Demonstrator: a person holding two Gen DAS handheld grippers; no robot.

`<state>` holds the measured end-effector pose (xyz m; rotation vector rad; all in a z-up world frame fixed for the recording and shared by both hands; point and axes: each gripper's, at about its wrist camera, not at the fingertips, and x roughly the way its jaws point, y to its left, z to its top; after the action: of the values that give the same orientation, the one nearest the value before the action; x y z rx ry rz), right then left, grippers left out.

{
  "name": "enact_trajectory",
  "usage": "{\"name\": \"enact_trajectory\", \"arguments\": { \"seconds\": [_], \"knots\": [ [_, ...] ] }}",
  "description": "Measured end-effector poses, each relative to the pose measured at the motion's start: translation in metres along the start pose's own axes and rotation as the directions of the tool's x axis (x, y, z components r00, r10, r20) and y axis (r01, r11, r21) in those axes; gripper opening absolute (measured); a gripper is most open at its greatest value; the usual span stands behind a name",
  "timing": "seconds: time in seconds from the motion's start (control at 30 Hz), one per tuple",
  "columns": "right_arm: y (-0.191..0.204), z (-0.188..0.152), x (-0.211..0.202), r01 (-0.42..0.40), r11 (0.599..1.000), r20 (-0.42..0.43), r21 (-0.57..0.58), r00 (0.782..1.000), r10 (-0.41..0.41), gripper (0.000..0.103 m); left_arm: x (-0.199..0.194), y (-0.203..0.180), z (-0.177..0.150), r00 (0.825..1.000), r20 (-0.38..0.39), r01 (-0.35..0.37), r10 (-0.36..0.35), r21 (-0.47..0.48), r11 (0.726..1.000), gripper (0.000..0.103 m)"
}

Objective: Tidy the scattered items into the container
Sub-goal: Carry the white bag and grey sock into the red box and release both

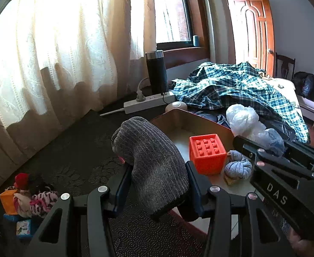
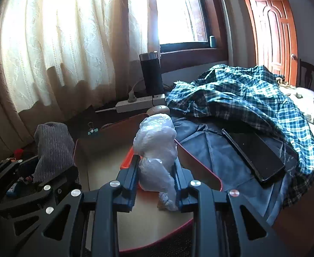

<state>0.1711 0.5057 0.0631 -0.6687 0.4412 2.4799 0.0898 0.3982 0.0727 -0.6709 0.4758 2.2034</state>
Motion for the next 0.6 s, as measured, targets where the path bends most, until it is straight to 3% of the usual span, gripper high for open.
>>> {"name": "enact_trajectory", "arguments": {
  "seconds": [0.07, 0.13, 0.17, 0.23, 0.27, 0.6],
  "knots": [
    [-0.002, 0.000, 0.004, 0.001, 1.000, -0.018, 0.004, 1.000, 0.000, 0.035, 0.004, 0.001, 0.001, 1.000, -0.018, 0.021, -0.021, -0.011, 1.000, 0.057],
    [-0.005, -0.001, 0.007, 0.010, 1.000, -0.031, 0.023, 0.999, -0.009, 0.052, 0.007, 0.002, 0.002, 0.999, -0.028, 0.030, -0.031, -0.019, 0.999, 0.061],
    [-0.007, -0.002, 0.008, 0.016, 0.999, -0.030, 0.032, 0.999, -0.015, 0.054, 0.008, 0.003, 0.002, 0.999, -0.029, 0.028, -0.029, -0.022, 0.999, 0.064],
    [-0.010, -0.001, 0.007, 0.023, 0.999, -0.022, 0.047, 1.000, -0.022, 0.057, 0.007, 0.005, 0.003, 1.000, -0.019, 0.008, -0.008, -0.027, 1.000, 0.081],
    [-0.012, -0.001, 0.005, 0.025, 0.998, -0.017, 0.053, 1.000, -0.024, 0.057, 0.005, 0.006, 0.003, 1.000, -0.014, 0.003, -0.003, -0.031, 1.000, 0.084],
    [-0.010, 0.001, -0.004, 0.028, 0.998, 0.010, 0.060, 1.000, -0.029, 0.057, -0.004, 0.023, 0.004, 1.000, 0.000, -0.003, 0.003, -0.075, 0.997, 0.085]
  ]
}}
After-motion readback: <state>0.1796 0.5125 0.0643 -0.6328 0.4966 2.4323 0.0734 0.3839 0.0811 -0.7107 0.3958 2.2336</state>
